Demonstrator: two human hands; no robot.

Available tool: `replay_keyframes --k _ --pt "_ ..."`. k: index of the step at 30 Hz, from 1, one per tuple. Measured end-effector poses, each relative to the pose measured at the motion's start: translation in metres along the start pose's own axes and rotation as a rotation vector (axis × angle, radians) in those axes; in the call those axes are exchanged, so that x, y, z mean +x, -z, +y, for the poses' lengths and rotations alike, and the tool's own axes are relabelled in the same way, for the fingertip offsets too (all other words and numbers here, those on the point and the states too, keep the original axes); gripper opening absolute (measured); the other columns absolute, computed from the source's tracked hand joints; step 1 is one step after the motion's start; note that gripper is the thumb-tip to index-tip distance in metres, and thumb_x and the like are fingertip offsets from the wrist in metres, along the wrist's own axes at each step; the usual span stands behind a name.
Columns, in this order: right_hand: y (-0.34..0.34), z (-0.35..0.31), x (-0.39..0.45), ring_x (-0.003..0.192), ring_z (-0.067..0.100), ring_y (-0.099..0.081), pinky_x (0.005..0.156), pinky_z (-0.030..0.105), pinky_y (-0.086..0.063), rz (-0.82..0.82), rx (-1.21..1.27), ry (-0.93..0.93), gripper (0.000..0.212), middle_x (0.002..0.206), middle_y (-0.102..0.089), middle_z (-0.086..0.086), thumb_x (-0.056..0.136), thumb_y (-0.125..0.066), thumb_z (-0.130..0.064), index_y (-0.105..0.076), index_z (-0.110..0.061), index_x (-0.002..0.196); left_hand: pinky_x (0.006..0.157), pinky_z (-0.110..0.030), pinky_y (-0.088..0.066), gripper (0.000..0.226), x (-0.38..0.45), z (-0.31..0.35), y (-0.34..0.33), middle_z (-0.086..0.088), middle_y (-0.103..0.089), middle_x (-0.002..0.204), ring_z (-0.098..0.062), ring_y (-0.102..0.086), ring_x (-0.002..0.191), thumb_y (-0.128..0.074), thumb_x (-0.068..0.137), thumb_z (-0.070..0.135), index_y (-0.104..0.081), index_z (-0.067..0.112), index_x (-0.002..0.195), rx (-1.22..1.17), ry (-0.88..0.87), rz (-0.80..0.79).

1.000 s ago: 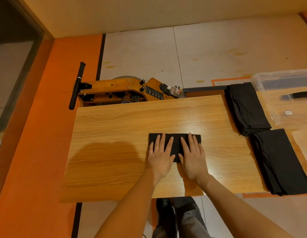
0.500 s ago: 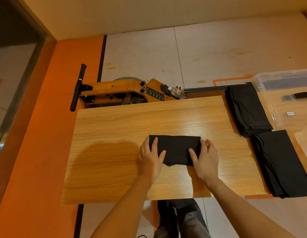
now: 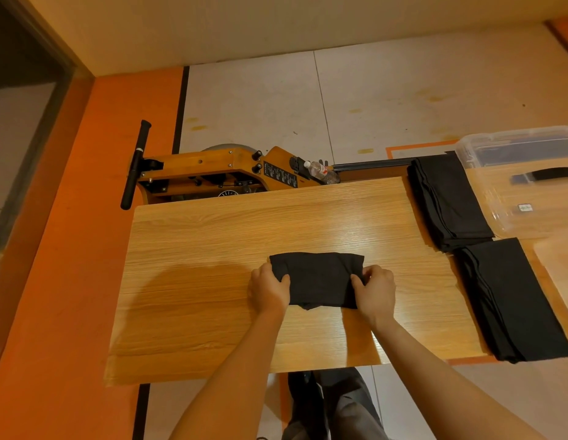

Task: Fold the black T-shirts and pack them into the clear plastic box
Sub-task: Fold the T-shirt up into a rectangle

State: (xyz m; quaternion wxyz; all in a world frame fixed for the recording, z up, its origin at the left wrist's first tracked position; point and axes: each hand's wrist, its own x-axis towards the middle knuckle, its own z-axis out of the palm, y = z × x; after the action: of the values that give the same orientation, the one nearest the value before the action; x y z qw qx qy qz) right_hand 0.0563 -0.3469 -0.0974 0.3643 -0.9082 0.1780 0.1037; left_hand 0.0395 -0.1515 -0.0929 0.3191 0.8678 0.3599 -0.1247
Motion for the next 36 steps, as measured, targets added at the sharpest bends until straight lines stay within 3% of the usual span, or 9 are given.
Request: replay_keyframes --k 4,9,12,14,16,19,25,32,36 --pt "0.004 -0.003 -0.009 0.073 0.017 -0.055 0.056 0.026 -0.039 -0.032 0.074 0.015 0.014 0.083 -0.057 0.003 0.096 -0.059 -0.022 -0.051 -0.011 0.094 0.096 -0.044 -0.048 0.045 -0.005 -0.005 -0.002 -0.008 -0.056 0.128 -0.027 -0.054 0.117 -0.061 0.093 0.027 -0.049 0.011 0.133 -0.062 -0.063 0.011" --pt "0.011 -0.009 -0.016 0.075 0.012 -0.059 0.068 0.036 -0.053 -0.036 0.218 0.019 0.031 0.086 -0.056 -0.004 0.094 -0.062 -0.015 -0.039 -0.014 0.114 0.077 -0.038 -0.056 0.032 -0.013 -0.002 0.001 -0.006 -0.059 0.111 -0.021 -0.061 0.094 -0.058 0.095 0.017 -0.038 0.014 0.12 -0.236 -0.043 0.022" --pt "0.018 -0.006 -0.017 0.08 0.01 -0.06 0.071 0.036 -0.055 -0.062 0.257 0.04 0.026 0.09 -0.058 -0.006 0.094 -0.057 -0.008 -0.04 -0.016 0.111 0.063 -0.031 -0.051 0.029 -0.019 -0.002 0.007 -0.004 -0.055 0.101 -0.018 -0.059 0.082 -0.051 0.097 0.013 -0.029 0.02 0.114 -0.213 -0.068 0.049" --pt "0.021 -0.001 -0.016 0.084 0.015 -0.062 0.074 0.038 -0.056 -0.089 0.235 0.08 0.02 0.093 -0.059 -0.006 0.093 -0.055 -0.003 -0.047 -0.014 0.107 0.058 -0.029 -0.045 0.018 -0.018 -0.004 0.009 -0.005 -0.056 0.094 -0.018 -0.056 0.075 -0.047 0.098 0.01 -0.035 0.021 0.106 -0.17 -0.14 0.053" --pt "0.023 0.004 -0.015 0.091 0.017 -0.062 0.079 0.034 -0.054 -0.109 0.212 0.122 0.02 0.1 -0.063 -0.005 0.092 -0.054 0.0 -0.058 -0.014 0.106 0.062 -0.025 -0.041 0.014 -0.016 -0.006 0.009 -0.005 -0.057 0.094 -0.02 -0.056 0.079 -0.046 0.097 0.005 -0.047 0.019 0.098 -0.144 -0.242 0.064" --pt "0.028 0.005 -0.016 0.101 0.013 -0.059 0.09 0.029 -0.051 -0.116 0.187 0.138 0.027 0.113 -0.065 0.002 0.094 -0.055 -0.001 -0.068 -0.012 0.115 0.072 -0.022 -0.038 0.018 -0.015 0.0 0.011 -0.001 -0.059 0.1 -0.017 -0.055 0.092 -0.045 0.096 0.003 -0.058 0.015 0.1 -0.133 -0.326 0.06" --pt "0.05 0.003 -0.013 0.101 0.016 -0.062 0.091 0.041 -0.056 -0.072 0.249 0.122 0.032 0.116 -0.065 0.003 0.094 -0.055 -0.002 -0.066 -0.015 0.121 0.077 -0.024 -0.044 0.022 -0.007 0.038 0.024 0.005 -0.058 0.114 -0.006 -0.051 0.092 -0.045 0.1 0.015 -0.059 0.023 0.114 -0.068 -0.411 0.005" --pt "0.104 -0.001 -0.001 0.104 0.009 -0.059 0.087 0.026 -0.055 0.083 0.344 0.099 0.044 0.118 -0.057 -0.008 0.092 -0.06 0.0 -0.057 -0.015 0.134 0.09 -0.025 -0.043 0.029 0.001 0.133 0.026 0.0 -0.059 0.125 -0.019 -0.053 0.116 -0.058 0.092 0.007 -0.062 0.022 0.117 -0.059 -0.555 -0.068" --pt "0.139 -0.002 0.018 0.105 0.012 -0.061 0.091 0.031 -0.053 0.21 0.376 0.028 0.043 0.117 -0.063 -0.001 0.093 -0.062 -0.006 -0.056 -0.016 0.134 0.09 -0.025 -0.041 0.031 0.001 0.201 0.017 -0.001 -0.06 0.125 -0.02 -0.054 0.116 -0.056 0.092 0.004 -0.064 0.021 0.117 -0.065 -0.681 -0.093"
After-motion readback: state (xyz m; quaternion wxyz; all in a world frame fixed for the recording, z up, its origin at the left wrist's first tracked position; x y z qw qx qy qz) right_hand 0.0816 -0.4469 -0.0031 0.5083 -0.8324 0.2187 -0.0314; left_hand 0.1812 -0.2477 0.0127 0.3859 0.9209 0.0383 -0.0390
